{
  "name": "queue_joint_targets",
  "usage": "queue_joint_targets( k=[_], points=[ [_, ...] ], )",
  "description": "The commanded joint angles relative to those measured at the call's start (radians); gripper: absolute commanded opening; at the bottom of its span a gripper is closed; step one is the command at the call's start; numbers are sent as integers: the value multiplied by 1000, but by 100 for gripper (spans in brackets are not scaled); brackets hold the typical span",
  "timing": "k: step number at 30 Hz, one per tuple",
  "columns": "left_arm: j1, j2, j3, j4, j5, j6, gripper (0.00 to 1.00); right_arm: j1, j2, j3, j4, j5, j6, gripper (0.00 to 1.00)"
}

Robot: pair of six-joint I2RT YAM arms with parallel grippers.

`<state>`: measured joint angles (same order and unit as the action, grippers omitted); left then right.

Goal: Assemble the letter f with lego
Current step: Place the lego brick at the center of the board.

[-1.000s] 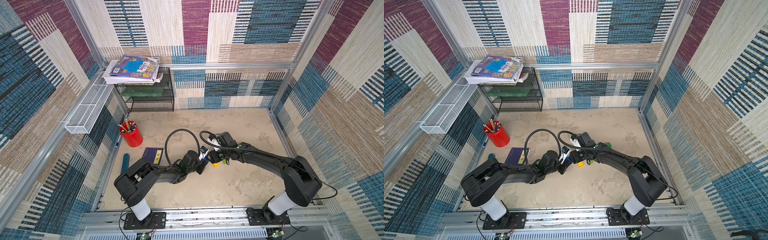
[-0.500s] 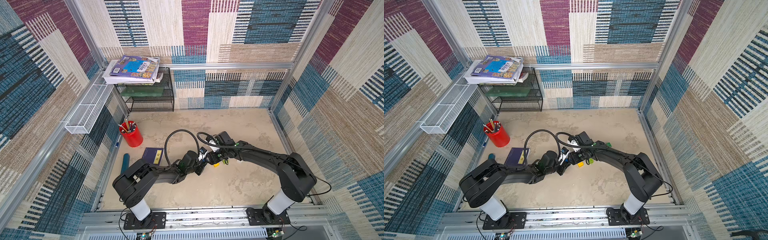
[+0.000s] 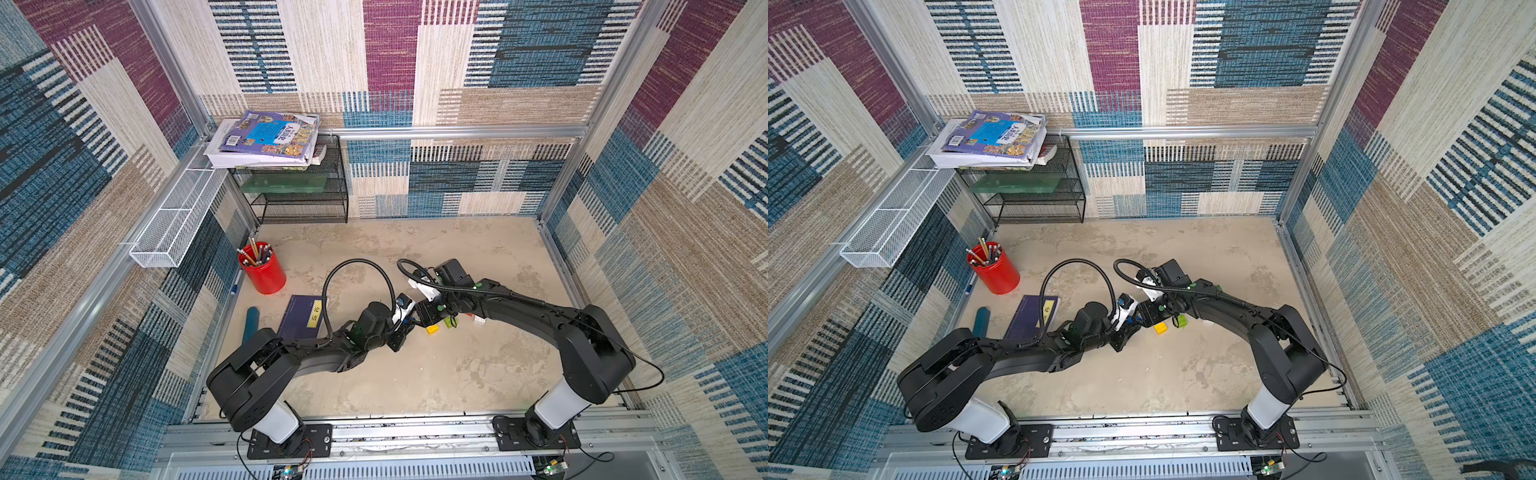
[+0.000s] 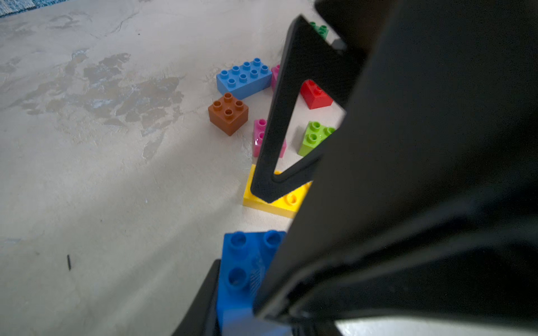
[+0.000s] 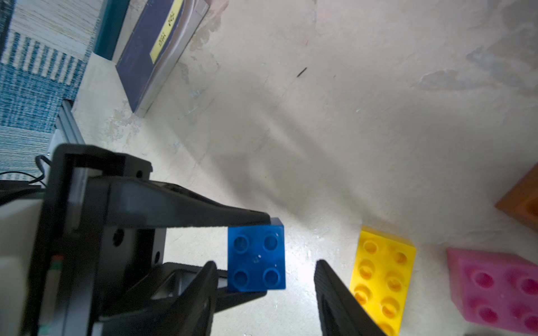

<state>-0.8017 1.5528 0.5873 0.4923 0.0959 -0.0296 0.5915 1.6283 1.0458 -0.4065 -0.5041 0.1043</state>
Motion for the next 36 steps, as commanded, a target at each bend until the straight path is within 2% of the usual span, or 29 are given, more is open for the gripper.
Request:
queue_joint_targets(
  k=[1,26,36],
  points=[
    [-6,-12,-7,8,65,34,7,-3,-11,6,68,-59,15,57],
    [-12,-19,5,-14,67,59,9,19,67,40,19,-68,-3,52],
    [-13,-57,-6,-13,50,51,10,18,56,21,48,-137,8,48]
  ],
)
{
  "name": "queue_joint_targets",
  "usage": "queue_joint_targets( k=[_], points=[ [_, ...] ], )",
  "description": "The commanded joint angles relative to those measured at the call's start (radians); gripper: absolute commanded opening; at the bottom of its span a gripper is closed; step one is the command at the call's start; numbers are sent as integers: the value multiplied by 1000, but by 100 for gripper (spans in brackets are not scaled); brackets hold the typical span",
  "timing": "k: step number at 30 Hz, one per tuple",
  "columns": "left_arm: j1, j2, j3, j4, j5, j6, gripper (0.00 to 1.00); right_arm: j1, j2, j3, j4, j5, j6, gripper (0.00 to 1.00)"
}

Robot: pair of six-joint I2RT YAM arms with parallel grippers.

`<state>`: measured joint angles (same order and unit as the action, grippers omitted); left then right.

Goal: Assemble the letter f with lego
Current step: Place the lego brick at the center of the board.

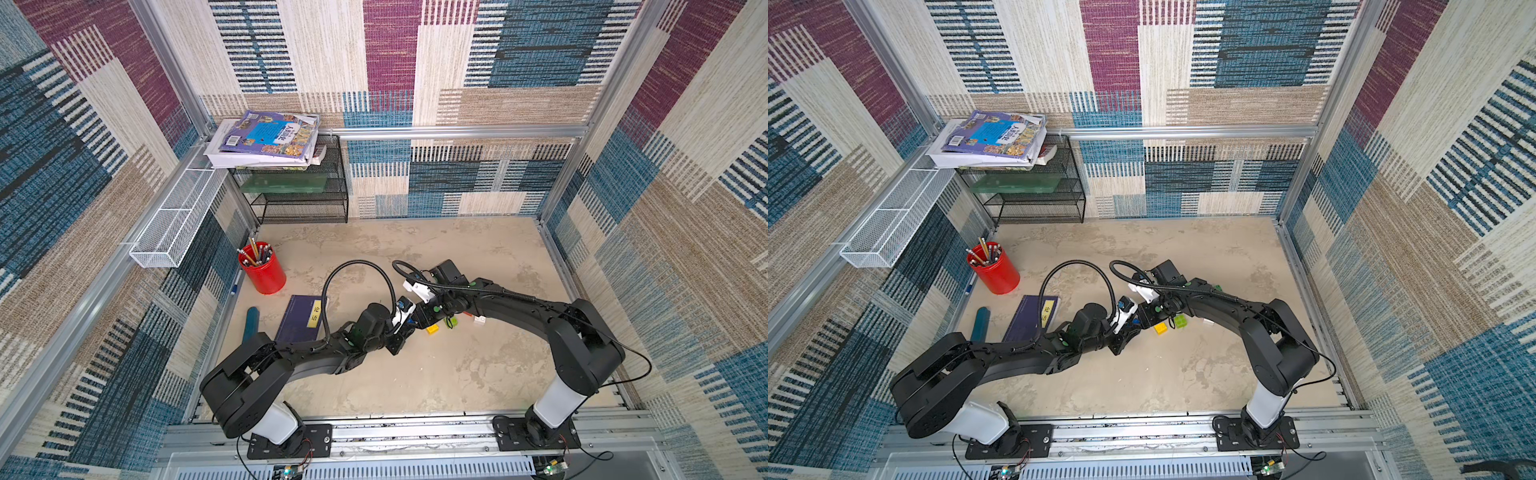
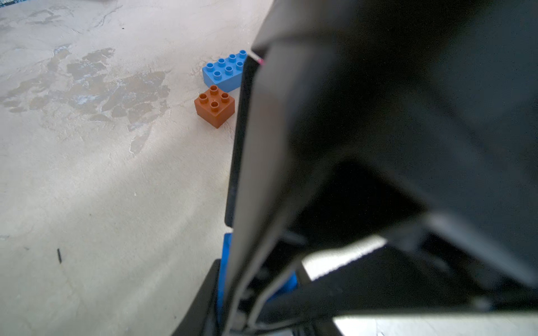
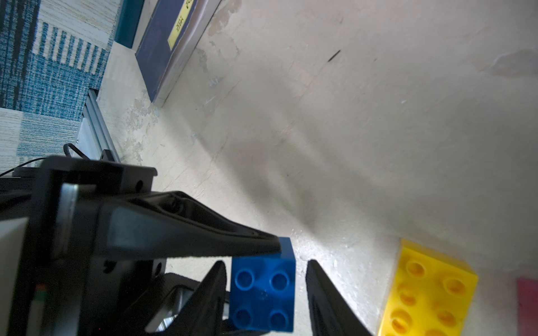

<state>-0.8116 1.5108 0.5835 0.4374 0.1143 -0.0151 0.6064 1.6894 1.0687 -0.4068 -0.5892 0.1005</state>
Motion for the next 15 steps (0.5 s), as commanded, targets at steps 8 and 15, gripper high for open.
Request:
queue_joint_targets(
  k=[8,15],
  points=[
    [-2,-61,-14,26,0,48,10,-3,-5,-16,59,-80,18,49],
    [-2,-64,-10,8,-21,62,10,-4,-8,-29,49,-99,10,47]
  ],
)
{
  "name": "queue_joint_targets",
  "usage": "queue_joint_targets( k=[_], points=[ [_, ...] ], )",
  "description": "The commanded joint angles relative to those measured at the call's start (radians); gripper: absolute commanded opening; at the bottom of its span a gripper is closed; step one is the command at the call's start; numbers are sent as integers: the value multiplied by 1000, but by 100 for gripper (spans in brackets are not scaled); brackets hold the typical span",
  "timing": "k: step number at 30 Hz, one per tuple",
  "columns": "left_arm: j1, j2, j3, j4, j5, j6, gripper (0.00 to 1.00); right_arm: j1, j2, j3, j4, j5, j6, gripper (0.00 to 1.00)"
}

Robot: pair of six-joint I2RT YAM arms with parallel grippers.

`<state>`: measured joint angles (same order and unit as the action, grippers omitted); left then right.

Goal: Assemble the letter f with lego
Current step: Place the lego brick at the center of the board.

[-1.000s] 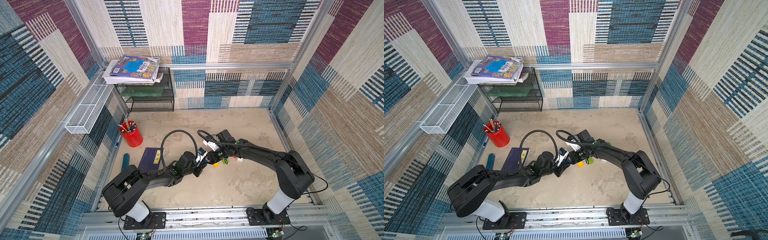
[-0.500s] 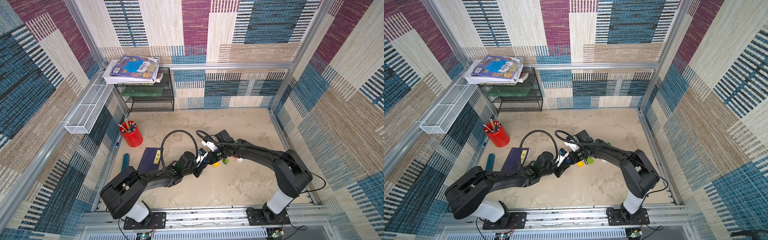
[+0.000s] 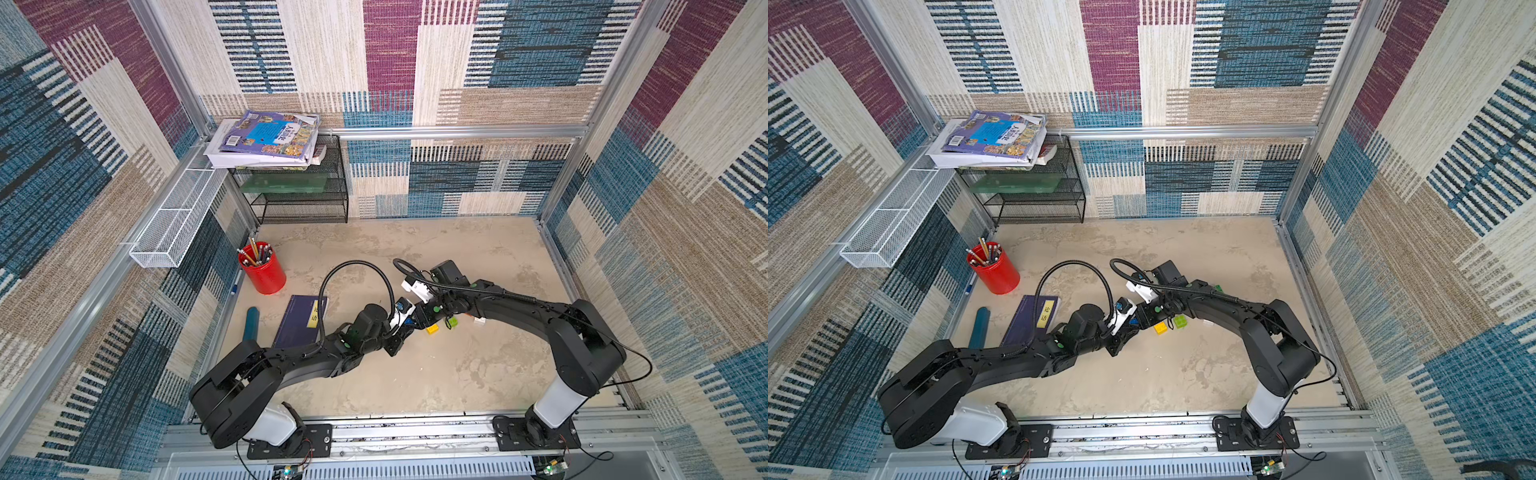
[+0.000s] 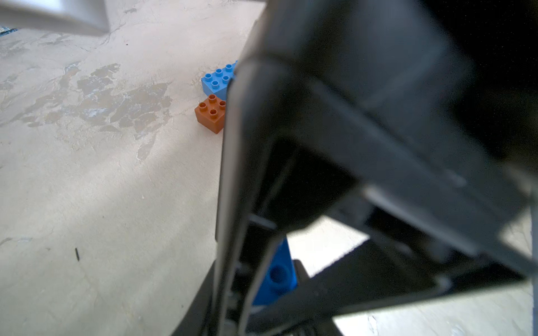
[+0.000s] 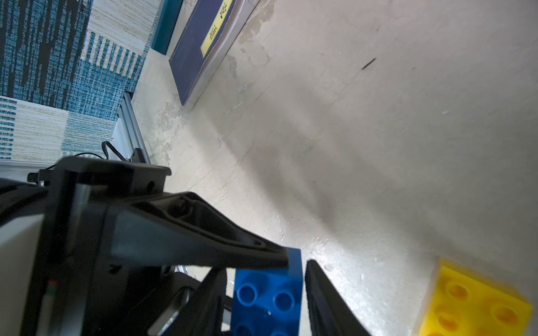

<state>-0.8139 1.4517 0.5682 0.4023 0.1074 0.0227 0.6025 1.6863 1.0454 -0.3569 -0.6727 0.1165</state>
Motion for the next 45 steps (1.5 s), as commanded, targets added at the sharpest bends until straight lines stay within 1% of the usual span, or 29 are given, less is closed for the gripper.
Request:
queue_joint_targets(
  k=[1,7,20,25,26,28,30,36,39,42,45],
  points=[
    [0,-2,6,43,-16,25,11,0,-4,-7,-2,-16,-6,46],
    [0,5,11,38,-43,22,14,1,-2,-10,-2,-19,-4,42],
    [0,15,32,14,-89,3,23,-14,-42,-4,15,16,21,40],
    [0,7,34,1,-106,-7,31,-30,-53,-2,24,29,31,40],
    [0,6,35,-3,-110,-9,34,-32,-54,-1,28,33,33,40],
    [0,4,35,-13,-121,-16,44,-35,-56,4,34,36,38,40],
    [0,3,29,-14,-127,-20,46,-37,-54,10,37,39,40,40],
    [0,1,26,-27,-144,-30,49,-37,-40,31,33,56,38,40],
    [1,-10,25,-46,-155,-44,49,-38,-33,42,26,87,33,39],
    [1,-49,-1,-64,-176,-70,49,-37,-17,57,15,116,26,39],
    [0,-125,-24,-117,-216,-99,49,-31,4,71,8,147,17,40]
  ],
)
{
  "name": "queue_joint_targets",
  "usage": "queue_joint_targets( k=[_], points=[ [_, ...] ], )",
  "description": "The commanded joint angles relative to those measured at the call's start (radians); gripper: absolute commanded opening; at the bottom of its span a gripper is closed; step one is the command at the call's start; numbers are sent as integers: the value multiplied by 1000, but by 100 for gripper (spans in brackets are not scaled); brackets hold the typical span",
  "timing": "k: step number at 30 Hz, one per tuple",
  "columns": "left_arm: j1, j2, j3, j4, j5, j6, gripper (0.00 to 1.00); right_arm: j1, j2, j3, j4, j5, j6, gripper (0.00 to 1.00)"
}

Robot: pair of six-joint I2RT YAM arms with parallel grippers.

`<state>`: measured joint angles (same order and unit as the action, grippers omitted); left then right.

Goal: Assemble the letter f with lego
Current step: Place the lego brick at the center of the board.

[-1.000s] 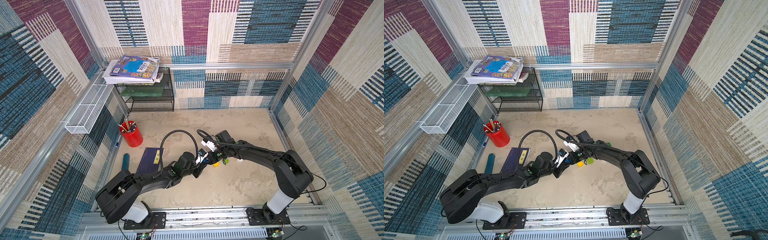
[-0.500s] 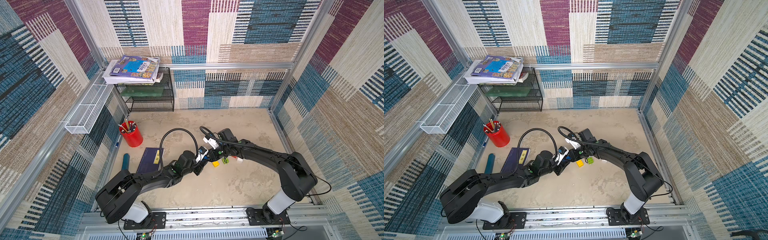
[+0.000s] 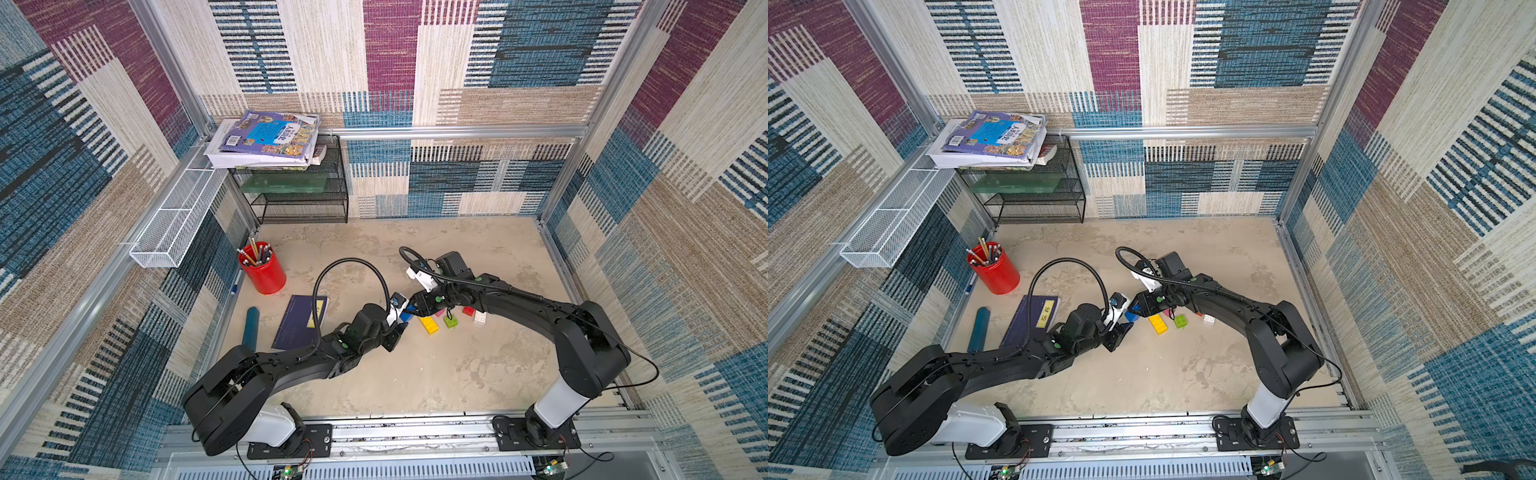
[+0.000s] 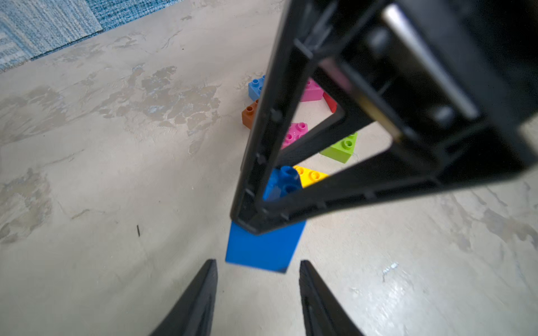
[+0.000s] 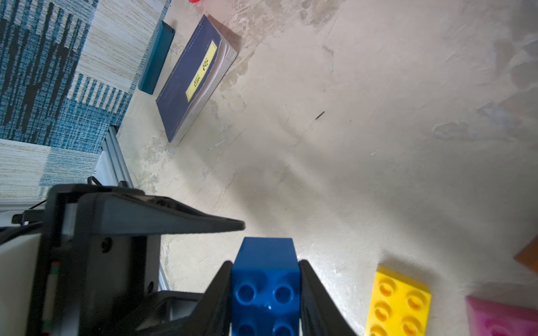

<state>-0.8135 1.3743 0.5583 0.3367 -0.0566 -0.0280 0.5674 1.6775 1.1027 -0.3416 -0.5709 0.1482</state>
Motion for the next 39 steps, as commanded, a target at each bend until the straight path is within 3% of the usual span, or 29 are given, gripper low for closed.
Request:
queue_joint_targets(
  k=[1,14,19,24,30,39],
  points=[
    [0,-74,-21,-70,-63,-55,49,7,21,18,-10,56,-17,39],
    [-2,-364,-9,-391,-121,-191,53,120,147,105,-35,297,-45,40],
    [-10,-430,-40,-420,-121,-235,69,154,192,128,-46,368,-52,40],
    [-21,-491,-71,-419,-155,-251,71,176,206,131,-46,414,-55,40],
    [-21,-486,-56,-436,-190,-288,71,194,220,132,-47,446,-62,42],
    [-23,-381,66,-540,-181,-337,69,216,204,144,-68,489,-67,53]
  ],
)
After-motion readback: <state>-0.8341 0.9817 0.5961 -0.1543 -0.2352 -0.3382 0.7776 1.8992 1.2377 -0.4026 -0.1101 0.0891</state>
